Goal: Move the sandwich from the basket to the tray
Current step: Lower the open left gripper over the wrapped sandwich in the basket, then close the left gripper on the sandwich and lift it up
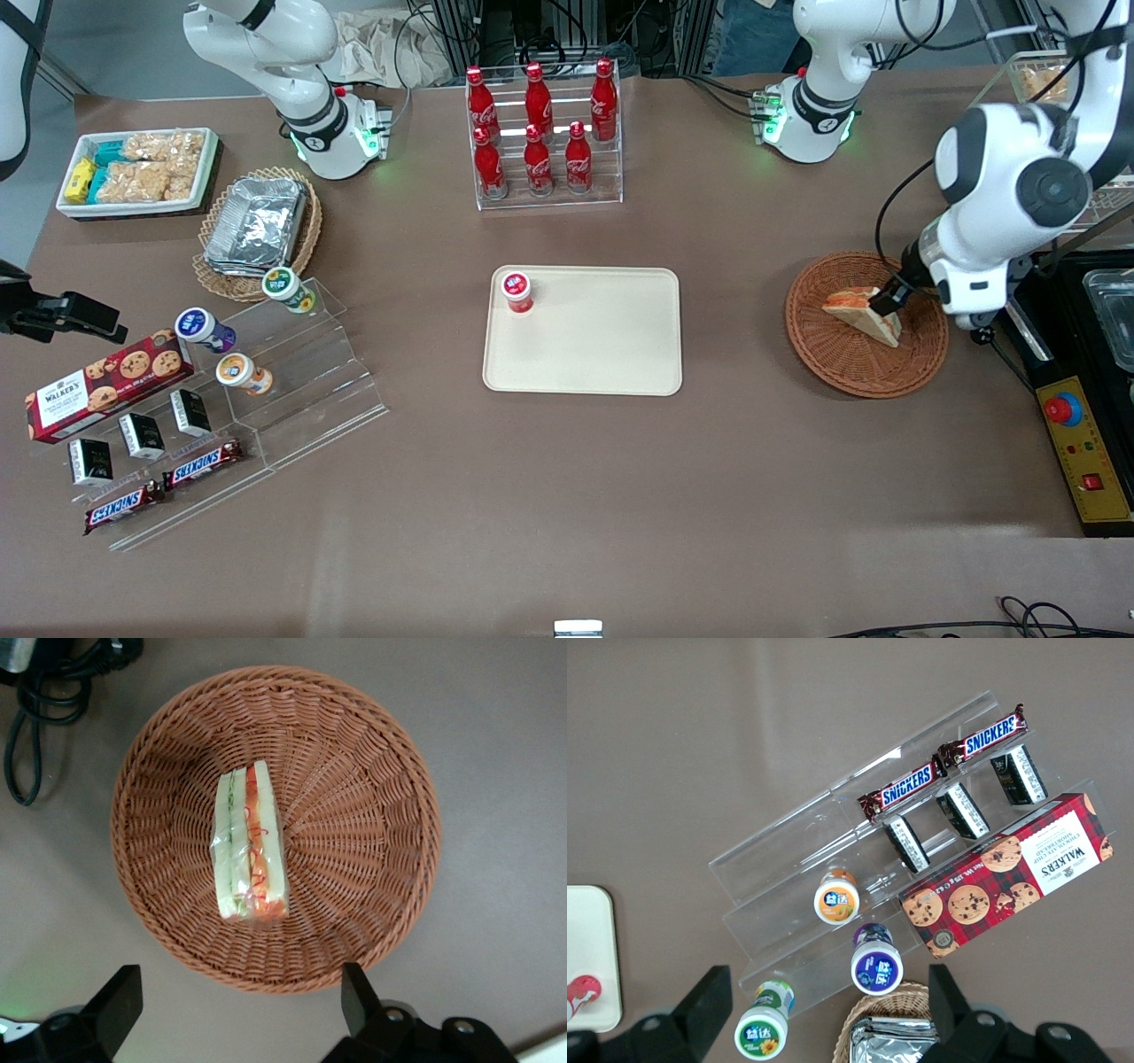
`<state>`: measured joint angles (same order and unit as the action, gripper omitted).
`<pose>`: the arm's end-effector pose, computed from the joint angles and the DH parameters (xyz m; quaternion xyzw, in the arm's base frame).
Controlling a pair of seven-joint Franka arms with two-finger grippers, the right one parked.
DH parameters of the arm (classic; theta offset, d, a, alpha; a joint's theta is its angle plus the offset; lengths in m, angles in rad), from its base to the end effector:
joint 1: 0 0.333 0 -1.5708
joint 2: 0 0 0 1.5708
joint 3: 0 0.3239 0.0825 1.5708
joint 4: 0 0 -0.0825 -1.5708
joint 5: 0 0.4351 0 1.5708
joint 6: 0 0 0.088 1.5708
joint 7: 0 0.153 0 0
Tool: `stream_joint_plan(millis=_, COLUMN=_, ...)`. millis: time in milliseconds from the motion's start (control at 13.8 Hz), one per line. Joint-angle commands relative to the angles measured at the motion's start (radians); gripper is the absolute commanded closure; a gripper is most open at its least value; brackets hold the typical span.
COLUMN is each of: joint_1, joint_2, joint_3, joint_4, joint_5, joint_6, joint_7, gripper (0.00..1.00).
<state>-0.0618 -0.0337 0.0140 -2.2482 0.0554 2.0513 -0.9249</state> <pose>0.5308 -0.0201 0.2992 -0.9083 -0.4097 0.0612 0.0586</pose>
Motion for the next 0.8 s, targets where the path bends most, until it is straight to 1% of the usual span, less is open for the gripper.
stream_joint_plan(millis=0, joint_1=0.002, joint_2=0.023, joint_3=0.012, joint_4=-0.027, joint_5=0.021, joint_6=0.05, joint_7=-0.029, gripper=0.0)
stream_joint_plan(millis=436, joint_1=0.007, joint_2=0.044, joint_3=0.014, joint_4=-0.178, joint_5=0.023, joint_6=0.24, joint_7=-0.049, gripper=0.0)
stream_joint_plan(millis=727, joint_1=0.007, joint_2=0.104, joint_3=0.017, joint_4=-0.195, joint_5=0.087, joint_6=0.292, joint_7=-0.139, gripper=0.0)
